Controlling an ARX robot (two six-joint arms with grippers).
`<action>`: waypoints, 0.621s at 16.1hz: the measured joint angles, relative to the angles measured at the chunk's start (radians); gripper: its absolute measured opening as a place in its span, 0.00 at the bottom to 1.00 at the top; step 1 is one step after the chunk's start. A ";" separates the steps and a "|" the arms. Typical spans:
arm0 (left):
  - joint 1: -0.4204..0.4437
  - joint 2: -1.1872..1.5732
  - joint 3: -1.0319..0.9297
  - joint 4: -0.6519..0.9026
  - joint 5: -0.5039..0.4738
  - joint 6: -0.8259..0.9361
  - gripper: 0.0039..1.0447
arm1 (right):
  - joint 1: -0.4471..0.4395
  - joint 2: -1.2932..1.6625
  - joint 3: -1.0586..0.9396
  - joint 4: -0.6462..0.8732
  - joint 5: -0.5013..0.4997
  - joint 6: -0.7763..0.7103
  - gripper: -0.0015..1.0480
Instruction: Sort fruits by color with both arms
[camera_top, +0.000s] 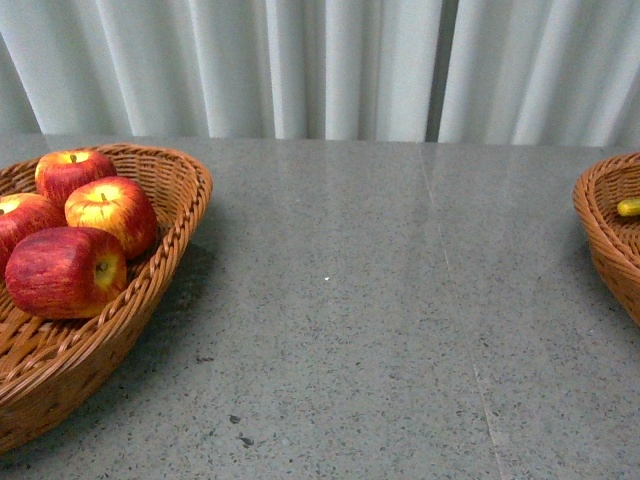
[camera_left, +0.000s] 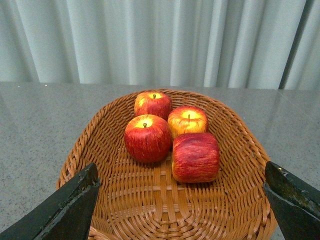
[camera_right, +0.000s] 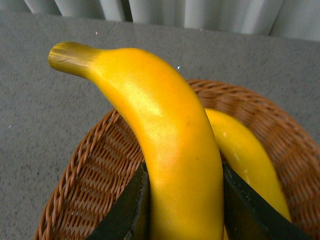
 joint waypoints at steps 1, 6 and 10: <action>0.000 0.000 0.000 0.000 0.000 0.000 0.94 | 0.002 -0.002 -0.024 -0.013 -0.004 -0.017 0.34; 0.000 0.000 0.000 0.000 0.000 0.000 0.94 | 0.023 -0.005 -0.018 0.028 -0.007 0.016 0.88; 0.000 0.000 0.000 0.000 0.000 0.000 0.94 | 0.051 -0.169 -0.018 0.294 -0.103 0.293 0.94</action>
